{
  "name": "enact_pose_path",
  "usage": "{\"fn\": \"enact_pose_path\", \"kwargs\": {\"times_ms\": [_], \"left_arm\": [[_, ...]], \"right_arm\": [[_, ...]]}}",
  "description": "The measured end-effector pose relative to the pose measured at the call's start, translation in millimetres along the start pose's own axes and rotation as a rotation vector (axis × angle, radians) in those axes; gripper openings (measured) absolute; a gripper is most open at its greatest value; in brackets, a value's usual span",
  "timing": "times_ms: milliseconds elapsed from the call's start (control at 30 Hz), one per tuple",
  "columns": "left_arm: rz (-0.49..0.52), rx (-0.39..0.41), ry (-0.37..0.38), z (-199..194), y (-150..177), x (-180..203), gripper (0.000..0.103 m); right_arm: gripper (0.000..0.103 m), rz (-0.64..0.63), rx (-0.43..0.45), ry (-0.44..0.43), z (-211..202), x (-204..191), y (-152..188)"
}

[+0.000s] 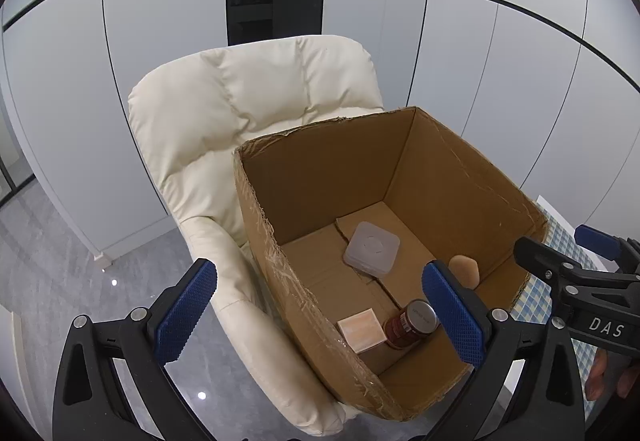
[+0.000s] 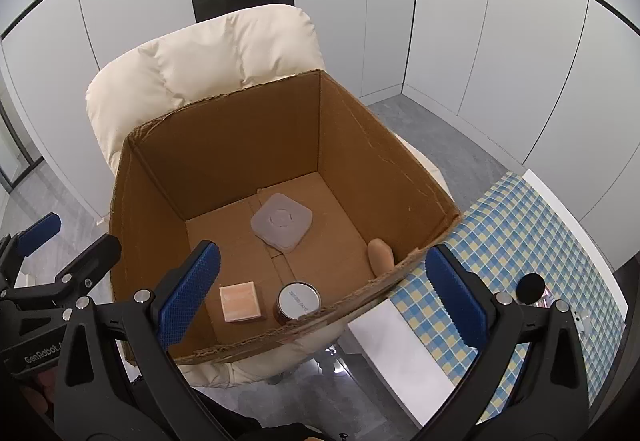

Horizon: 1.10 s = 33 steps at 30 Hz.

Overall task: Organize objects
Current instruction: 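Move both open tools back over the checkered cloth toward the cosmetics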

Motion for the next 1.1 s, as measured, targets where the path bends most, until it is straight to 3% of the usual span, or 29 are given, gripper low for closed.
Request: {"fn": "enact_pose_path", "kwargs": {"times_ms": [500, 1100], "left_arm": [[0.034, 0.011, 0.003, -1.7, -3.3, 18.4, 0.103], [0.08, 0.028, 0.055, -15.7, -5.1, 66.9, 0.103]], "right_arm": [[0.103, 0.043, 0.022, 0.023, -21.0, 22.6, 4.8], [0.103, 0.16, 0.047, 0.029, -54.0, 81.3, 24.7]]}}
Point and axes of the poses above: each gripper's, at about its wrist camera, not at the fingertips, and z roughly the way its jaws point, x to its right, y to its underside, the point moved 1 cm from there along z, roughly the way its jaws point, and after that the axes turned 11 degrees about -y, right-handed, at the moved point
